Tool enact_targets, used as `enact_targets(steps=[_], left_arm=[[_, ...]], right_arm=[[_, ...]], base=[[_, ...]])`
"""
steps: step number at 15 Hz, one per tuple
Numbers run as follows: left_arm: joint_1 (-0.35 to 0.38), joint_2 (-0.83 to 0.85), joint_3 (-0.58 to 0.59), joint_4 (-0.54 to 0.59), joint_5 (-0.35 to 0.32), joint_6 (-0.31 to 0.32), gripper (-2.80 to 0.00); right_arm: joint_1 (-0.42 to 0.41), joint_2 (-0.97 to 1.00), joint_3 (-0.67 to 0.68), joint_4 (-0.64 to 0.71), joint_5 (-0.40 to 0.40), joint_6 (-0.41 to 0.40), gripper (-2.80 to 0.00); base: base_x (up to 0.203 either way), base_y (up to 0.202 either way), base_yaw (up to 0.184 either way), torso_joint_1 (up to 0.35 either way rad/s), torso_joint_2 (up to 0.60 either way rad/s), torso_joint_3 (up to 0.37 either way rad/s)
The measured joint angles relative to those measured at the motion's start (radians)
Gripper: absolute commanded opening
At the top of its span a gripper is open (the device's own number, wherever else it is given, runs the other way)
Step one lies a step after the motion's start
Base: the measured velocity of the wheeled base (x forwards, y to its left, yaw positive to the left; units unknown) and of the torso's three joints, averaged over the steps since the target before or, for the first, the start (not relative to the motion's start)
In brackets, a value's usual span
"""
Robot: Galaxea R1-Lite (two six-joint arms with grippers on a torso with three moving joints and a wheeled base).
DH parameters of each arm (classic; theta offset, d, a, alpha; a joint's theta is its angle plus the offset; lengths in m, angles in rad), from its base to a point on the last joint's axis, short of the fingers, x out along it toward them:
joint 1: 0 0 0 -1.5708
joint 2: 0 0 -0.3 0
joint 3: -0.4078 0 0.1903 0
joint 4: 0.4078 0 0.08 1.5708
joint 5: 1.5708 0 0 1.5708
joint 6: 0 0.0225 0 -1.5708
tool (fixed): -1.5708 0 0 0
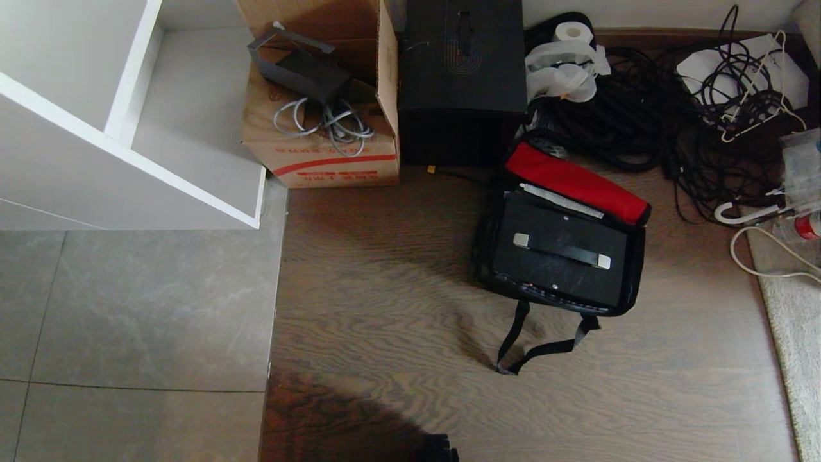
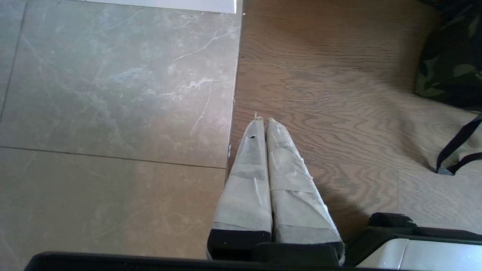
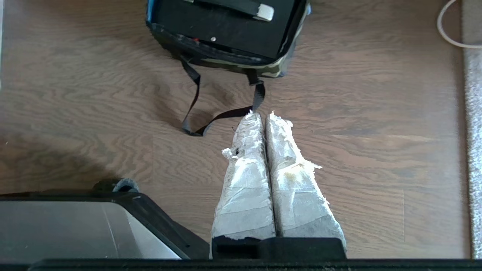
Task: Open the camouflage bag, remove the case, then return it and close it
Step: Grip the handle
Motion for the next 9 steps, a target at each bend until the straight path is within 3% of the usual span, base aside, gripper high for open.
enact_targets(steps=[9], left_arm=[[0.0, 0.0, 0.0, 0.0, 0.0, 0.0, -2.8]], right_arm=[[0.0, 0.0, 0.0, 0.0, 0.0, 0.001, -2.8]], base=[[0.0, 0.0, 0.0, 0.0, 0.0, 0.0]])
